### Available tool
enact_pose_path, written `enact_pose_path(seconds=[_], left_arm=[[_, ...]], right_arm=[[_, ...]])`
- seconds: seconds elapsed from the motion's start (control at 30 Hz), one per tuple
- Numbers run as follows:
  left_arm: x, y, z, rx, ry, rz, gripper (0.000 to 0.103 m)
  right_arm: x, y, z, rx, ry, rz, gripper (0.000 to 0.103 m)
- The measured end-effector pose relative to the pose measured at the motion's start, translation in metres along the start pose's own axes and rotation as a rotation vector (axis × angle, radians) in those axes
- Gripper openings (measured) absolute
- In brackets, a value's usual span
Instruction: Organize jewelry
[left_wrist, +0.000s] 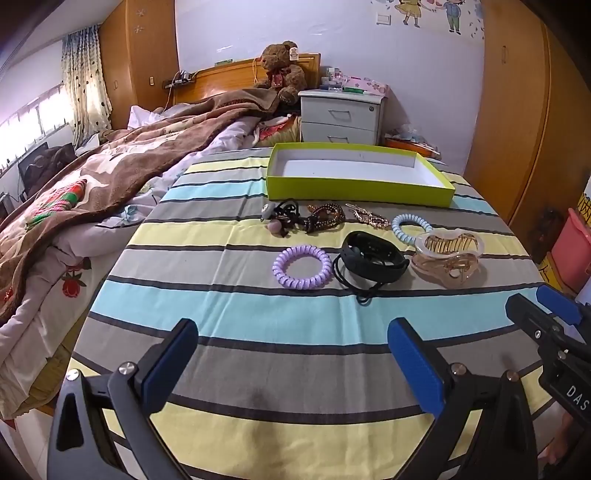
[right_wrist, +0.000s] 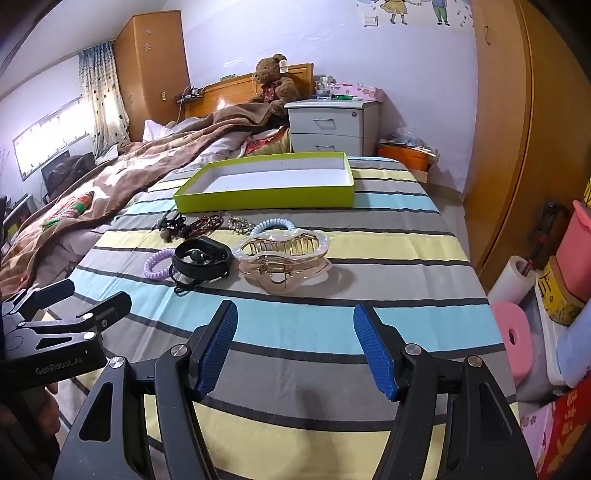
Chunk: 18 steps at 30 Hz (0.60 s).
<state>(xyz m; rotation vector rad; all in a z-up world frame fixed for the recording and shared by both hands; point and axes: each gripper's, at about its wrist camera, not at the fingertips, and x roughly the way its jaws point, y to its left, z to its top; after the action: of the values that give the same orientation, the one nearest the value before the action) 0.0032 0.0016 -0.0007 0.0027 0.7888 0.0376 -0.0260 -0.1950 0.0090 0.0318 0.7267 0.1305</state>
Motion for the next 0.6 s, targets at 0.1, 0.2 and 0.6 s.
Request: enact_pose_path(seconds=[0.1, 0.2, 0.6], left_arm=[[-0.0018, 0.0003, -0.0002, -0.005, 0.001, -0.006, 0.103], [-0.0025, 0.0008, -0.0007, -0.005, -0.001, -0.008, 0.103], [-0.0054, 0.0004, 0.0004, -0.006, 0.004, -0.015, 0.103]], right_arm=[[-0.0012, -0.0001, -0.0001, -0.001, -0.001, 0.000, 0.066], [-0.0024, -0.0001, -0.0001, -0.003, -0.003, 0.001, 0.066], [-0.0054, 0.0019, 0.0028, -0.003, -0.005, -0.001, 0.066]])
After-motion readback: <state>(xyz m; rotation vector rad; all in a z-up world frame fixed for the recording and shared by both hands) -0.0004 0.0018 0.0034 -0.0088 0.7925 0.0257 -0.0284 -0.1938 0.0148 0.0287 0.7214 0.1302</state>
